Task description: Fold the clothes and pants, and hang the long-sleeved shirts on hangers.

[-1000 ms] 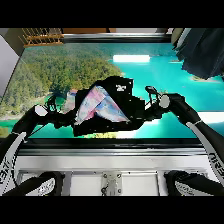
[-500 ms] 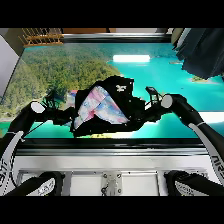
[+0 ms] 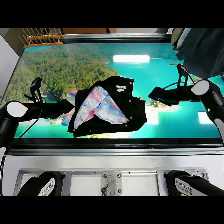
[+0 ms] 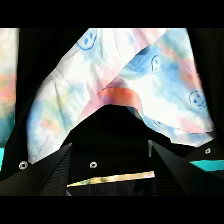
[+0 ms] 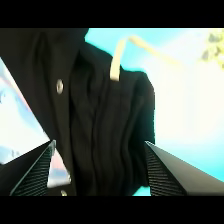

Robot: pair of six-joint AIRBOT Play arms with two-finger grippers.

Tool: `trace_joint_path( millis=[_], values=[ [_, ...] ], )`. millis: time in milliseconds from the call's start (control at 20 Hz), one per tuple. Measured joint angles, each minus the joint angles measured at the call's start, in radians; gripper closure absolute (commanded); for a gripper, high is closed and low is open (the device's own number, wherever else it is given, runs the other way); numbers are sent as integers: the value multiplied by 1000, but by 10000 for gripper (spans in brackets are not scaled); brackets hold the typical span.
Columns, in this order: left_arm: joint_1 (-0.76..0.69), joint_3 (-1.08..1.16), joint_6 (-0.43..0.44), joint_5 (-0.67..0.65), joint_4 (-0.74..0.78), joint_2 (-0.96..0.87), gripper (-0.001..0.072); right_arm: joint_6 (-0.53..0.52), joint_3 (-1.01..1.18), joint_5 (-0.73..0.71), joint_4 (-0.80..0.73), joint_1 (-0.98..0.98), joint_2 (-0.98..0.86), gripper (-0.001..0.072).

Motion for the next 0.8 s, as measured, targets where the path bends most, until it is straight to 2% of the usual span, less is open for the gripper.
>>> trace_joint_path(
  millis=[200,450,800],
  values=[
    [0,-51,-6,-3,0,58,200,-24,216,-43,65,-8,-289,105],
    [0,-86,-7,-8,0,114,200,-32,500,-31,125,5,-621,105],
    [0,-94,-26,-9,0,170,201,-35,705,-51,158,73,-834,106]
  ],
)
